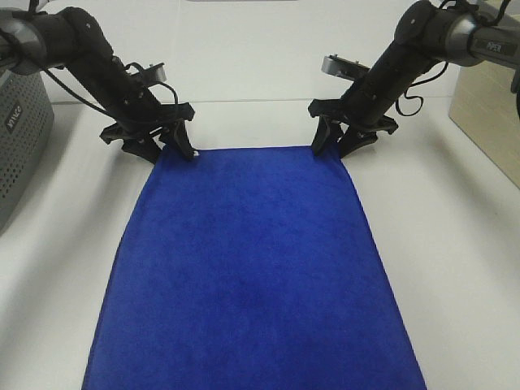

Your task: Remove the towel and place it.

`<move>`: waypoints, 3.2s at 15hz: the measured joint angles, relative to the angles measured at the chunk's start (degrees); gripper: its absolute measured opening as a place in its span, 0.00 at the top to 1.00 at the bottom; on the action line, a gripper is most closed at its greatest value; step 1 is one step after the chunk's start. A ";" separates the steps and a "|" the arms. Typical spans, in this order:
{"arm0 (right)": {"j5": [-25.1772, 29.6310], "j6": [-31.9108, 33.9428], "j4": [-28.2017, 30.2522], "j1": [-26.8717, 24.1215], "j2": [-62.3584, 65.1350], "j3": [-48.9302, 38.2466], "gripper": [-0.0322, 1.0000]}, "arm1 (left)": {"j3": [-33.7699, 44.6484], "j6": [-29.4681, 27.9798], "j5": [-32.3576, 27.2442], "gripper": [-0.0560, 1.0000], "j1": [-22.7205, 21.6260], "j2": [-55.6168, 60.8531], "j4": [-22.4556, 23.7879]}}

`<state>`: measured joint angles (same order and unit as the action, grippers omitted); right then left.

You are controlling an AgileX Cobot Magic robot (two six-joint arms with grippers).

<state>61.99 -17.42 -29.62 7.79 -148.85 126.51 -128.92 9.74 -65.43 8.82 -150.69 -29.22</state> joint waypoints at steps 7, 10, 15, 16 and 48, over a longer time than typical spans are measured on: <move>-3.61 -0.06 4.64 2.41 -0.46 0.00 0.95 | 0.00 -0.11 0.00 0.48 0.00 -0.29 -0.63; -3.72 -0.06 5.39 2.41 -0.46 0.00 0.95 | 0.00 0.29 0.23 0.76 0.00 -0.63 -0.46; -3.84 -1.15 7.28 2.41 -0.74 2.01 0.95 | -1.15 2.86 1.38 0.94 0.06 -0.97 0.17; -3.84 -1.55 7.45 2.41 -0.92 3.38 0.95 | -2.23 3.15 1.60 0.94 0.11 -1.32 0.92; -33.86 -15.07 -1.09 2.41 -4.70 10.31 0.95 | -11.63 15.01 34.49 0.95 0.11 -5.79 3.55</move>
<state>28.13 -32.49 -30.71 10.20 -153.55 136.82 -140.55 24.75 -30.94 8.94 -156.47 -25.67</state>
